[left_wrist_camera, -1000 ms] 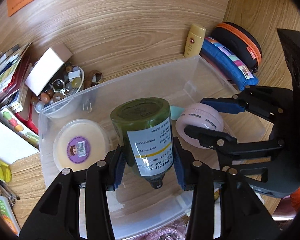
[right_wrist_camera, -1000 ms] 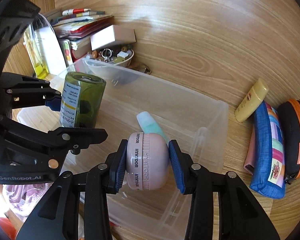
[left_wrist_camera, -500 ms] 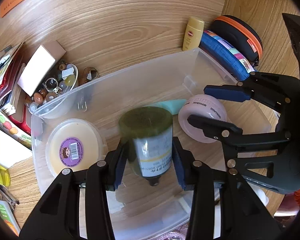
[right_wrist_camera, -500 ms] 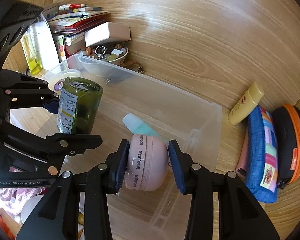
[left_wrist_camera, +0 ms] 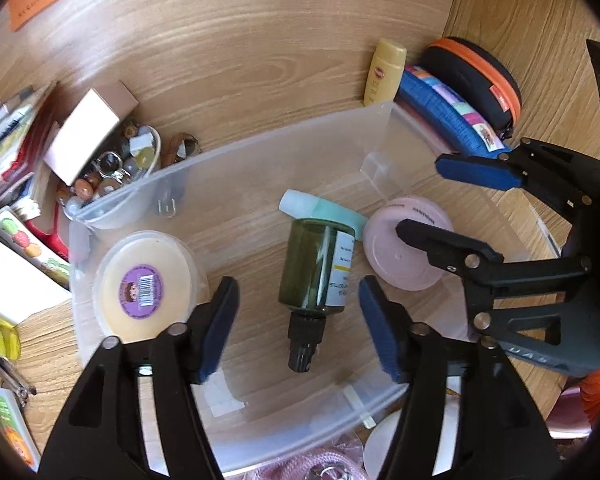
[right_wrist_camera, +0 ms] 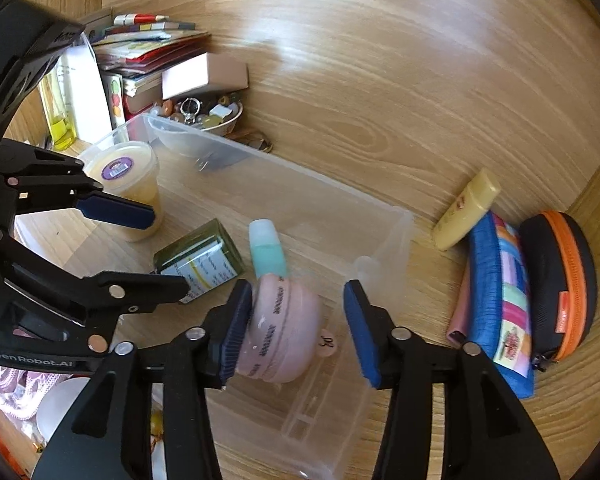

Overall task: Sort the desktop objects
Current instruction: 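Lift both items over the clear box and release them inside, then move the right gripper to the white round lid and grasp it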

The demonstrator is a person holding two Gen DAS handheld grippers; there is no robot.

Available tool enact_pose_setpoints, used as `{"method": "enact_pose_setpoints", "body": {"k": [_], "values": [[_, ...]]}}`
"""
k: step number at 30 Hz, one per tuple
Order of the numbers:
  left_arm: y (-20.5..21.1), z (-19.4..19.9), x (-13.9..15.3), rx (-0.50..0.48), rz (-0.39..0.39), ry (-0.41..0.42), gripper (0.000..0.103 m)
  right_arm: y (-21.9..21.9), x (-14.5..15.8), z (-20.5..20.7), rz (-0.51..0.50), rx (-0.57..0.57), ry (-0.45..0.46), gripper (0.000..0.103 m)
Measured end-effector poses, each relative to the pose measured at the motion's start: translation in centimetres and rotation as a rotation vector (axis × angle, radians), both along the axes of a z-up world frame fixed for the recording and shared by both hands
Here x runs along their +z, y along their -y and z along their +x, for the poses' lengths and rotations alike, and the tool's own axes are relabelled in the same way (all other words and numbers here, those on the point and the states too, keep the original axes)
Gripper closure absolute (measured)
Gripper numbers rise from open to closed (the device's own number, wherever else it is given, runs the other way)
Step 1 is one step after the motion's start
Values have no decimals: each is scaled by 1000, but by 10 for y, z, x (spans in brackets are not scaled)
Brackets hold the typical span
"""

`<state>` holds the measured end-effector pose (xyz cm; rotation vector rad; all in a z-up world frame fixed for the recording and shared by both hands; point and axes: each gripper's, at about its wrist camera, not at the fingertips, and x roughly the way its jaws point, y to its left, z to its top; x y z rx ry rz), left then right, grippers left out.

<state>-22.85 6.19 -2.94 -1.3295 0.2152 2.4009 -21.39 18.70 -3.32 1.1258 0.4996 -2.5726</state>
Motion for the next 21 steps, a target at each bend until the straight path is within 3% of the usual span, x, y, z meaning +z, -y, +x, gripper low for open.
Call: {"method": "enact_pose_setpoints", "body": {"k": [1, 7, 20, 21], "values": [[1, 2, 3, 2, 2, -9, 29, -3, 2, 1, -6, -5, -5, 52], [4, 15, 16, 11, -3, -46, 27, -17, 21, 12, -48, -31, -60, 31], [25, 53, 39, 100, -38, -138, 19, -20, 46, 54, -46, -57, -125, 18], [28, 57, 41, 108, -38, -145, 15, -19, 48, 57, -47, -57, -127, 18]]}}
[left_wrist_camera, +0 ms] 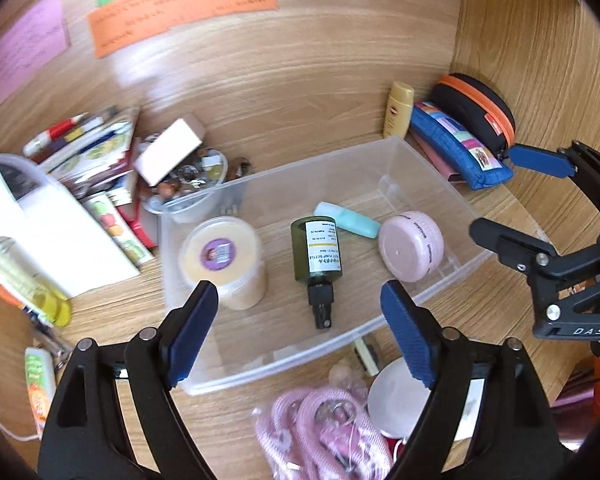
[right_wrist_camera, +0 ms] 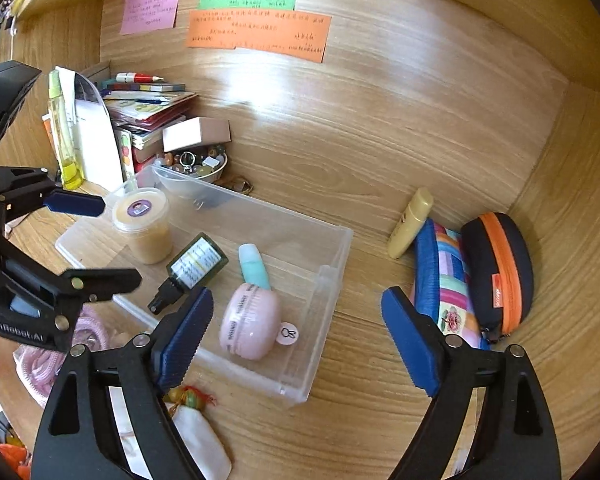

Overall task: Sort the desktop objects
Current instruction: 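Move the right gripper to the white round lid and grasp it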

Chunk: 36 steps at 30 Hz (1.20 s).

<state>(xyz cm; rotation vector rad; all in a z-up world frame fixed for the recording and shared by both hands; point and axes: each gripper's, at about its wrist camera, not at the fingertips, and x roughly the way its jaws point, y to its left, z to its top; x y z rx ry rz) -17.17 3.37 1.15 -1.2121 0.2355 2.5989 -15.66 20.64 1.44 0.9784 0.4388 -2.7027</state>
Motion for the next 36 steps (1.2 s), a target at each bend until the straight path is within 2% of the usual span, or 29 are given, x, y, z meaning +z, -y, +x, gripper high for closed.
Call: {"method": "enact_pose_setpoints", "body": {"k": [1, 2, 6, 17, 25, 36], "values": [[3, 4, 2, 10, -1, -11, 8, 0, 2, 3, -1, 1, -3, 17], [6, 10, 4, 21, 0, -29, 7, 0, 3, 7, -2, 2, -6, 16], [14, 26, 12, 39, 5, -62, 7, 3, 6, 21, 10, 4, -22, 13], [39, 68, 16, 126, -14, -114, 6, 5, 7, 54, 0, -5, -30, 12], [53, 89, 7, 159, 1, -118, 4, 7, -4, 74, -10, 10, -4, 12], [69, 96, -18, 195, 19, -51, 4, 33, -42, 83, -26, 99, 93, 11]]}}
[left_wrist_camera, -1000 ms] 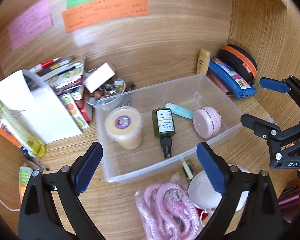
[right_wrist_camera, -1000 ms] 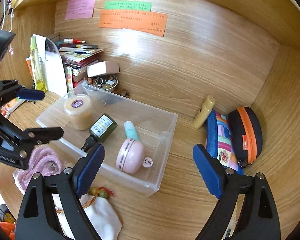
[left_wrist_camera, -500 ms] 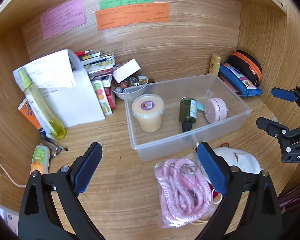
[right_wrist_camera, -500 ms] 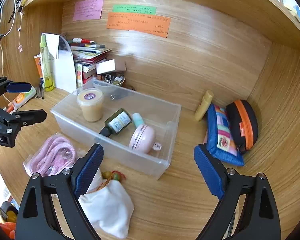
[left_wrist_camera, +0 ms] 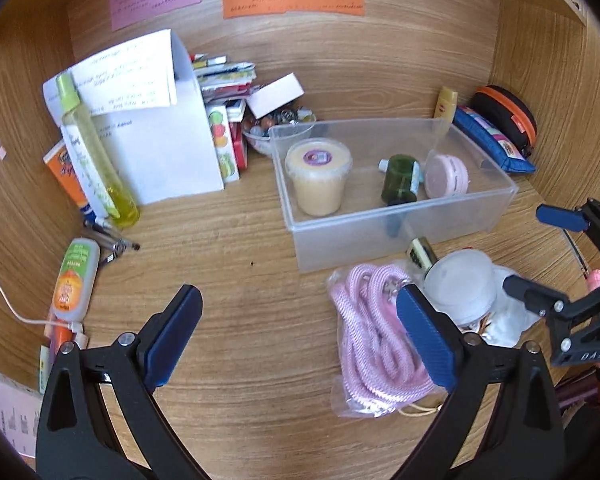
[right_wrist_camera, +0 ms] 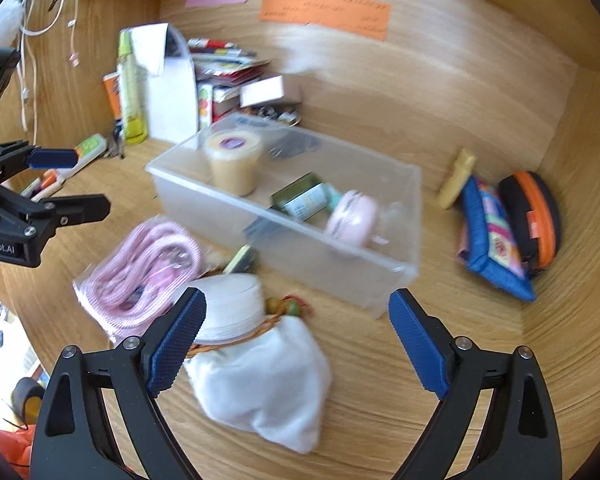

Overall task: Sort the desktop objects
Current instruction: 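Move the right gripper to the white round lid and grasp it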

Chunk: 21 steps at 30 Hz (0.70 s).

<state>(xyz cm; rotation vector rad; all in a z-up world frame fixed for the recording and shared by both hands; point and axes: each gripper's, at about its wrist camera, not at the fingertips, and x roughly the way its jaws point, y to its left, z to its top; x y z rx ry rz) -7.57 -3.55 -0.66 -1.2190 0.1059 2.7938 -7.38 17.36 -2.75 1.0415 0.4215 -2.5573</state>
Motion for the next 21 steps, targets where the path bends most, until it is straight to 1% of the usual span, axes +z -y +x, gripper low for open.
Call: {"method": "enact_pose_setpoints", "body": {"k": [5, 10, 15, 17, 21], "values": [[8, 1, -12, 25, -4, 28, 4, 14, -19, -2, -15, 57, 37, 11], [17, 2, -25, 41, 17, 64, 4, 29, -35, -9, -6, 94, 60, 12], [21, 2, -36, 53, 26, 98, 4, 35, -45, -18, -27, 117, 90, 15], [23, 1, -42, 55, 38, 117, 4, 35, -48, -21, -45, 127, 105, 21], [22, -1, -48, 53, 68, 140, 4, 33, -50, -26, -70, 133, 130, 22]]}}
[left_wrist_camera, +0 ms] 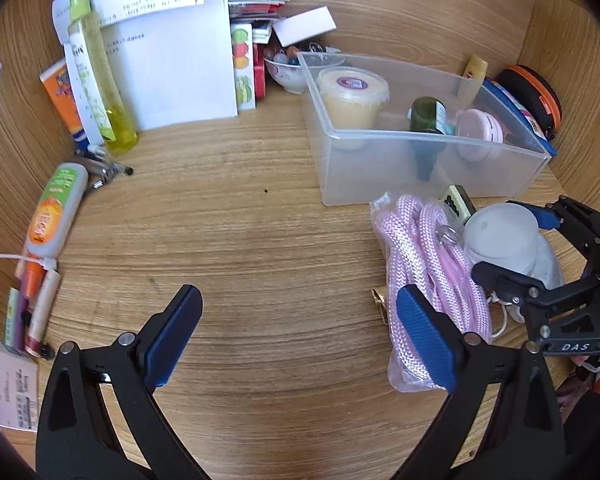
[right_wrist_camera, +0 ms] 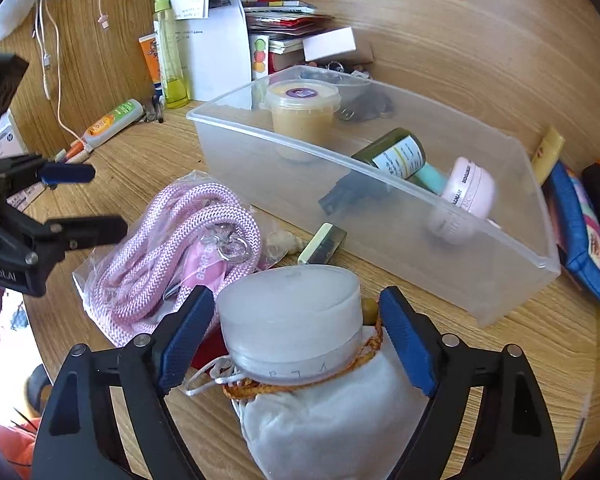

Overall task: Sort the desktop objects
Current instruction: 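Move the right gripper to the white round lid and grasp it, then grasp the bagged pink rope with the left gripper while the right lifts the white lid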

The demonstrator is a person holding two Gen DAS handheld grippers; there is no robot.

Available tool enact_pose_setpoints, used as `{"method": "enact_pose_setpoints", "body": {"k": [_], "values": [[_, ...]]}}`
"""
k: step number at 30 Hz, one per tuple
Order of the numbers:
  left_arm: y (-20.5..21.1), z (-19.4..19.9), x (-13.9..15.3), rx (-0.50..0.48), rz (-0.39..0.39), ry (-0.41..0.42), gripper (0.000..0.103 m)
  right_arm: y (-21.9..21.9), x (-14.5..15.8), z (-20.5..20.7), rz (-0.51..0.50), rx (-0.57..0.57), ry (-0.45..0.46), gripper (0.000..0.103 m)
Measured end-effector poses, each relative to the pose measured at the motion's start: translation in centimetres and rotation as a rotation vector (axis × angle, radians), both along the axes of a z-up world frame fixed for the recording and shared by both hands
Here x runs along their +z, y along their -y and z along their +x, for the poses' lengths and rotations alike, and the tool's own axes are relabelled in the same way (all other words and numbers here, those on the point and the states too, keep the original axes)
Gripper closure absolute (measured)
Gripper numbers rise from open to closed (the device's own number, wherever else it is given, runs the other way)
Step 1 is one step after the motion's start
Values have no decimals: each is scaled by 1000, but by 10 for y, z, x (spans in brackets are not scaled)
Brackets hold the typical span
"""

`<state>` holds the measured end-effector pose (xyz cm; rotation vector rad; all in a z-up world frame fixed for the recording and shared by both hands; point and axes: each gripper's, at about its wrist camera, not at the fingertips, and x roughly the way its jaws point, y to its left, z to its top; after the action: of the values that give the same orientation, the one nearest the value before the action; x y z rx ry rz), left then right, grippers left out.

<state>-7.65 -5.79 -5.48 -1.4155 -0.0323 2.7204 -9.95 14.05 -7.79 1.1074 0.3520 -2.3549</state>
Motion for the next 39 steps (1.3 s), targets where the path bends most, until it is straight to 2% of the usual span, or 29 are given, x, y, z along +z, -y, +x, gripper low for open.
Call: {"method": "enact_pose_setpoints", "body": {"k": [1, 2, 10, 18, 22, 31, 34, 39], "values": [[0, 0, 0, -2, 7, 0, 4, -1, 0, -1, -9, 5, 8, 28], [-1, 0, 0, -3, 11, 0, 4, -1, 0, -1, -17, 16, 22, 39], [-6, -1, 8, -7, 21, -11, 4, -6, 13, 8, -9, 7, -15, 39], [-19, 2, 26, -30, 38, -56, 4, -25, 33, 13, -8, -17, -73, 39], [-34, 2, 15, -69, 48, -37, 4, -41, 39, 11, -27, -48, -80, 39], [-74, -12, -28, -147, 33, 79, 4, -70, 35, 8, -59, -107, -58, 39], [-77, -17, -34, -143, 53, 96, 4, -76, 35, 8, -68, -113, -57, 39], [-82, -20, -44, -118, 5, 71, 4, -84, 28, 7, -72, -114, -38, 39]]}}
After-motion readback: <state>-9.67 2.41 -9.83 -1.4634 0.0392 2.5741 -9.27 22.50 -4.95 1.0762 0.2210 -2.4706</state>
